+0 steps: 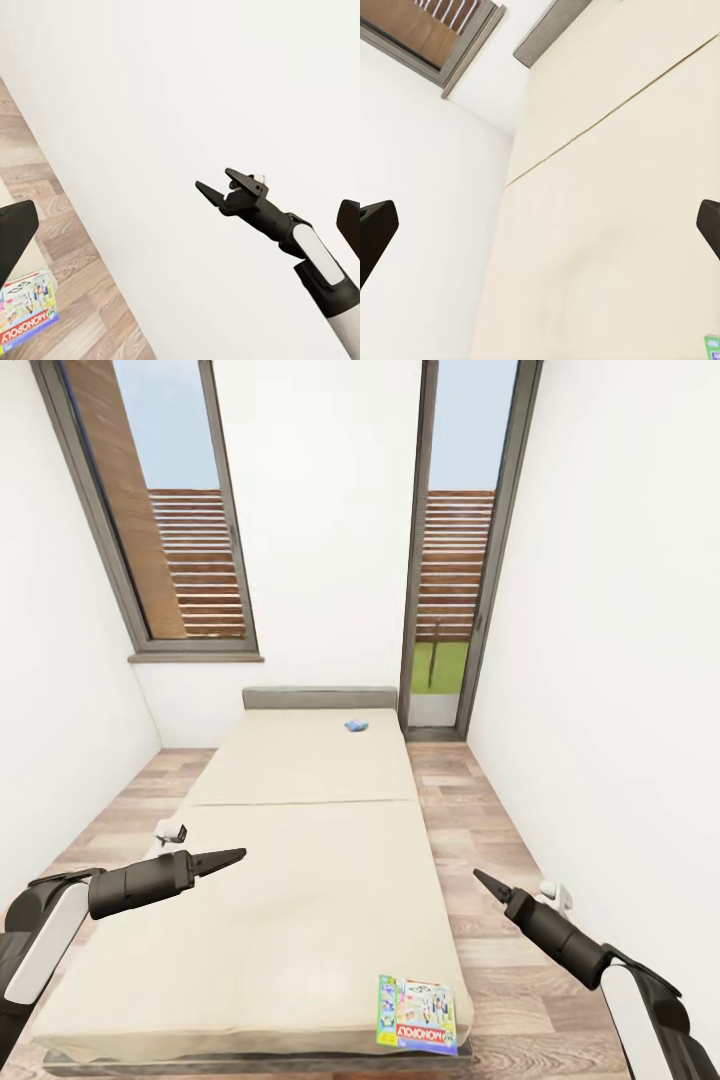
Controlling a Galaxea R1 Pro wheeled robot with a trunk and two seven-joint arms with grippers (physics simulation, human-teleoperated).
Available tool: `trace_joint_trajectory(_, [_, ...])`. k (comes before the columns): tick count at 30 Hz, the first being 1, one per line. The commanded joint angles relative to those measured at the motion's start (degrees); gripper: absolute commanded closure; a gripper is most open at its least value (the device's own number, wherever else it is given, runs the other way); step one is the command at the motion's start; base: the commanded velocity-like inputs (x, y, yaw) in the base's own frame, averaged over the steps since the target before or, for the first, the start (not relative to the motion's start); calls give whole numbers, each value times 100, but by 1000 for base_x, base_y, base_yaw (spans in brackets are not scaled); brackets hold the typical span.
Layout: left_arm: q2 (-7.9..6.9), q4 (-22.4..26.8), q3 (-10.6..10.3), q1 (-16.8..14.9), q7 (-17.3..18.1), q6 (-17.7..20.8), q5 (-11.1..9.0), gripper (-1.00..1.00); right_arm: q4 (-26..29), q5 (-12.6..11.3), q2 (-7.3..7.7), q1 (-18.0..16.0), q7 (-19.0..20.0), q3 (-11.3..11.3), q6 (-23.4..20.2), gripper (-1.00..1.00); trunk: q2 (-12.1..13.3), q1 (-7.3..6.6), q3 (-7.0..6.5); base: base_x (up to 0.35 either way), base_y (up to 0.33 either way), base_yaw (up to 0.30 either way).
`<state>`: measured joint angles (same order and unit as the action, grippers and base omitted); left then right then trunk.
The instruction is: Put all the toys in the child's room - the three board games (two on the bed and one on the table), the two jigsaw puzzles on the table, and the tennis ball on the table - inside the toy box on the table in the child's room.
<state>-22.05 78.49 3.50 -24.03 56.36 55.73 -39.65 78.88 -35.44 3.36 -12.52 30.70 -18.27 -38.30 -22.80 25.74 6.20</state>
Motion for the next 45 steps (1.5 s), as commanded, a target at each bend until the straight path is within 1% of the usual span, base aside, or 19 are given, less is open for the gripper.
trace_joint_trajectory(1, [-1,0,2,-5,13,24,0,-100,-5,-24,1,-6,6,-9,-44,-100,-12,4,3,0,0,0])
trace_joint_trajectory(17, [-1,0,-7,-9,11,45,-9,-100,-10,-24,10,-22,29,-10,-46,-100,-654,355,159,0,0,0])
trace_joint_trajectory(28, [-8,0,8,-38,13,148,-20,-100,40,-29,15,-22,59,-11,-46,-100,-1095,597,346,0,0,0])
trace_joint_trajectory(34, [-11,-5,36,-48,-10,308,-34,-100,55,-32,23,-22,70,-17,-53,-100,-1336,729,453,0,0,0])
trace_joint_trajectory(45, [-23,-40,37,-49,-18,365,-50,-100,57,-39,24,-18,90,-32,-59,-100,-1777,970,650,0,0,0])
